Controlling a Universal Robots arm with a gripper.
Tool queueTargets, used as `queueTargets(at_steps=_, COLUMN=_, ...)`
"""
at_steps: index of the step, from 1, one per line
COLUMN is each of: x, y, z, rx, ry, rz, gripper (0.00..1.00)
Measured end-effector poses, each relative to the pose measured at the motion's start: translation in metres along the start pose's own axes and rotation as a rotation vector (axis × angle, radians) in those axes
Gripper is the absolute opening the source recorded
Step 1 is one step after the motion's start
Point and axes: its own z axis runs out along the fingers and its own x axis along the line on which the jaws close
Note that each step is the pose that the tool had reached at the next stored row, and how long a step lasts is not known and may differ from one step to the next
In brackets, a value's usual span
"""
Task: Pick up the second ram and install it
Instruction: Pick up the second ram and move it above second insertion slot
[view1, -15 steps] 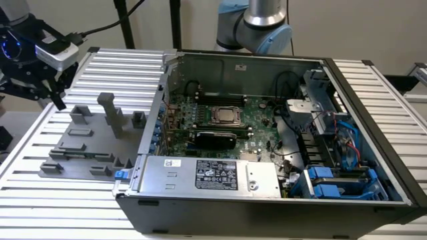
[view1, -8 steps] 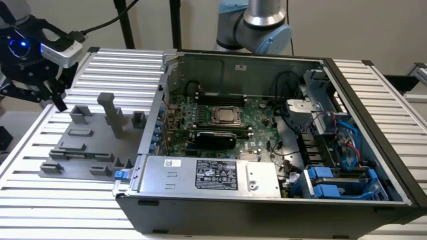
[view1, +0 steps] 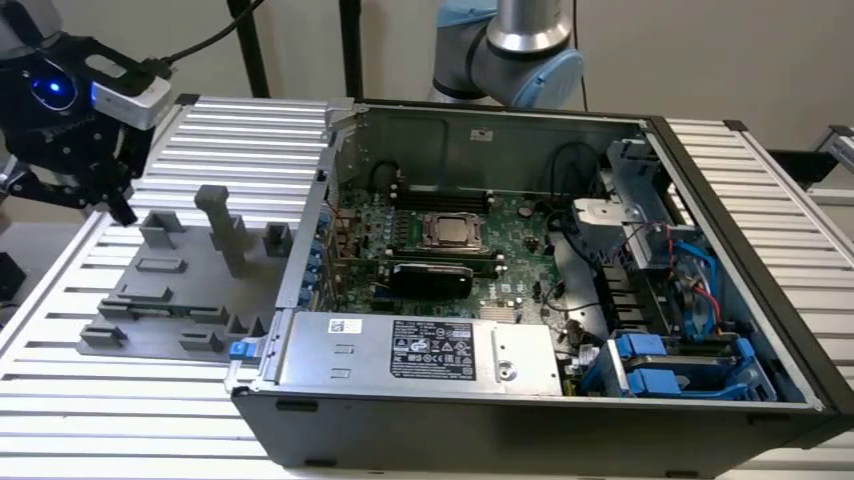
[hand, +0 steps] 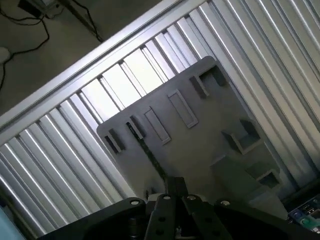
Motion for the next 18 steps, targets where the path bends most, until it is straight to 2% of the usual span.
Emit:
queueTargets(at_steps=12, x=0.0, y=0.0001, z=0.0026, rx=0.0294, ry=0.0092, rz=-0.193, gripper=0.0)
queueTargets(at_steps=14, x=0.0, y=0.0001, z=0.0036, rx=0.0317, ry=0.0094, rz=-0.227, gripper=0.0)
queueTargets(at_steps=18, x=0.0, y=0.0003, z=0.0086, rx=0.0317, ry=0.007, rz=-0.299, gripper=0.0)
